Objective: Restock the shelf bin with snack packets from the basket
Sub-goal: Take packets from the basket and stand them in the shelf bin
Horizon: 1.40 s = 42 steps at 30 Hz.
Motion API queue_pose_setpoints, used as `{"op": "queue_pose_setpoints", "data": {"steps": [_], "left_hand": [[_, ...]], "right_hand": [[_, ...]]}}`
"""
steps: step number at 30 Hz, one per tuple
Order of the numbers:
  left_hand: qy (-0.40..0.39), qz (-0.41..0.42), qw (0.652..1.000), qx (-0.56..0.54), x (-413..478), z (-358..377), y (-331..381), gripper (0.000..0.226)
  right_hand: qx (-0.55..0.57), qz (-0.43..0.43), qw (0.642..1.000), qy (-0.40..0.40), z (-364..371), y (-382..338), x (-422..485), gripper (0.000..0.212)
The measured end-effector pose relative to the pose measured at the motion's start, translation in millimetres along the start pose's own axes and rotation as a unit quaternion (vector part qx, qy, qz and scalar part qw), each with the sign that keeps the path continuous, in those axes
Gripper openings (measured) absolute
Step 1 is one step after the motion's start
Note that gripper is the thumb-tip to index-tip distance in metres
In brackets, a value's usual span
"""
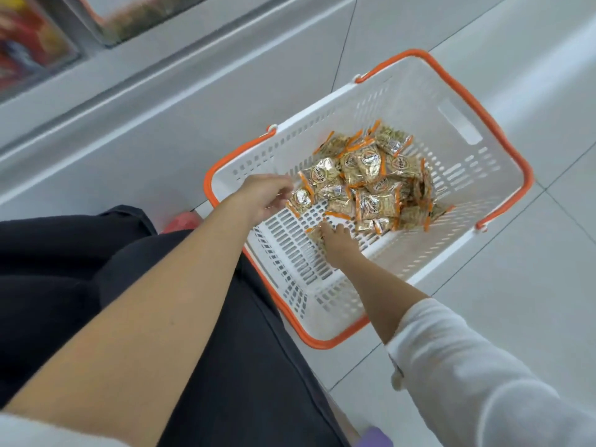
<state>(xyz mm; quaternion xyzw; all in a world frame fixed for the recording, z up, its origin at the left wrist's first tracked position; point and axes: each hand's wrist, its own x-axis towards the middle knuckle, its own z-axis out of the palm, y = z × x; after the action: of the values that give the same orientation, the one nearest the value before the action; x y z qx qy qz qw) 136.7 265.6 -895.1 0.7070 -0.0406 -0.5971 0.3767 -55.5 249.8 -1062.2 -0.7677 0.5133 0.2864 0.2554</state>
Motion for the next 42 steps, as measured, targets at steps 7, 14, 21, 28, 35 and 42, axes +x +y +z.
{"op": "queue_pose_setpoints", "data": {"steps": [7,14,21,28,35,42], "left_hand": [[0.001,-0.016,1.000,0.022,-4.0,4.2,-6.1,0.015],[0.050,-0.012,0.998,0.018,-9.3,3.2,-11.5,0.012],[0.101,-0.013,0.994,-0.034,-2.0,-16.0,-11.4,0.010],[0.061,0.007,0.997,0.047,1.1,-1.8,-11.1,0.014],[-0.063,0.057,0.995,0.057,-35.5,-5.9,8.6,0.017],[-0.037,0.217,0.974,0.061,-100.4,-27.3,89.3,0.020]], "right_hand": [[0.205,0.064,0.977,0.011,-24.0,-11.4,2.2,0.093],[0.292,0.096,0.946,-0.103,-16.4,-32.8,-2.6,0.116],[0.080,-0.054,0.995,0.014,33.6,-49.2,-10.5,0.052],[0.477,0.046,0.876,-0.051,-39.2,-37.1,-21.4,0.063],[0.726,-0.160,0.660,-0.105,-180.7,-30.7,-71.1,0.011],[0.690,-0.225,0.683,-0.082,-277.2,-44.9,-132.6,0.009]]}}
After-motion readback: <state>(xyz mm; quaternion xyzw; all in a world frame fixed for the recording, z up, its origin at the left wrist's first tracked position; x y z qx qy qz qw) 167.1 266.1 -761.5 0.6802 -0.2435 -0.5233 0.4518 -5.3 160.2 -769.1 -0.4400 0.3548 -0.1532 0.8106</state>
